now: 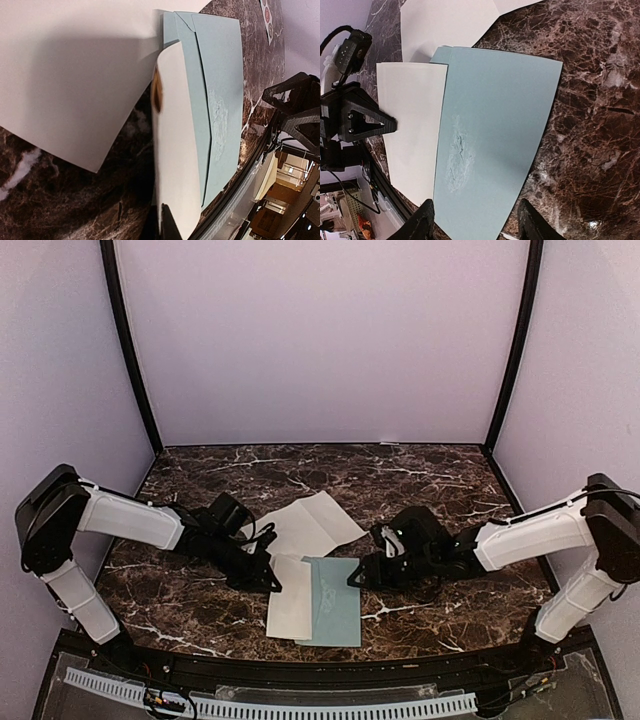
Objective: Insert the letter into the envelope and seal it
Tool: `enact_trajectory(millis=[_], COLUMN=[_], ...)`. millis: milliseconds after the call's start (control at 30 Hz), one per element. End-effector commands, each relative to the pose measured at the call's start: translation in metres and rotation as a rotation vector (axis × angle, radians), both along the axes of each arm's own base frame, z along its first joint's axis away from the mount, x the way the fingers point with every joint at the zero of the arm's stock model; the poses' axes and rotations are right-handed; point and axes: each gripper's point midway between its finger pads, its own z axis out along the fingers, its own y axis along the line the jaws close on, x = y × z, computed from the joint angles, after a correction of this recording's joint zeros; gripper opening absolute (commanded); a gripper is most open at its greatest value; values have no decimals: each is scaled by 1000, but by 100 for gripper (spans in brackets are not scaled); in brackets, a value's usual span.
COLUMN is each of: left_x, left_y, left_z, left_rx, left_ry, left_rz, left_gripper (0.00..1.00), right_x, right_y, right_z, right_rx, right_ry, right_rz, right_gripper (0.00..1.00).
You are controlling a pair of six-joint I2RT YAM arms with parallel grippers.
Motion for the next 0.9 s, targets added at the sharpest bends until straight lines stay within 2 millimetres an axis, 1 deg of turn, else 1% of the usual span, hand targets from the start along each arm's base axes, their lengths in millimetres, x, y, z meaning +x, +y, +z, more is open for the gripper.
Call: enact_trajectory(millis=[0, 433, 867], left_x=[0, 1, 3], left_y=[1, -1, -5], left_z=[-4, -6, -10], left_rx=[-2, -13, -25], left_ry=[-9, -21, -37], left_rz=[-6, -29, -53], left_gripper=[0, 0, 0], right_x=[-6, -13, -15], right_y=[4, 1, 10], right_z=[-9, -36, -41], right_rx=[2, -43, -26], right_ry=[22, 98, 115], right_rz=[-2, -28, -7], right_gripper=[52, 45, 40])
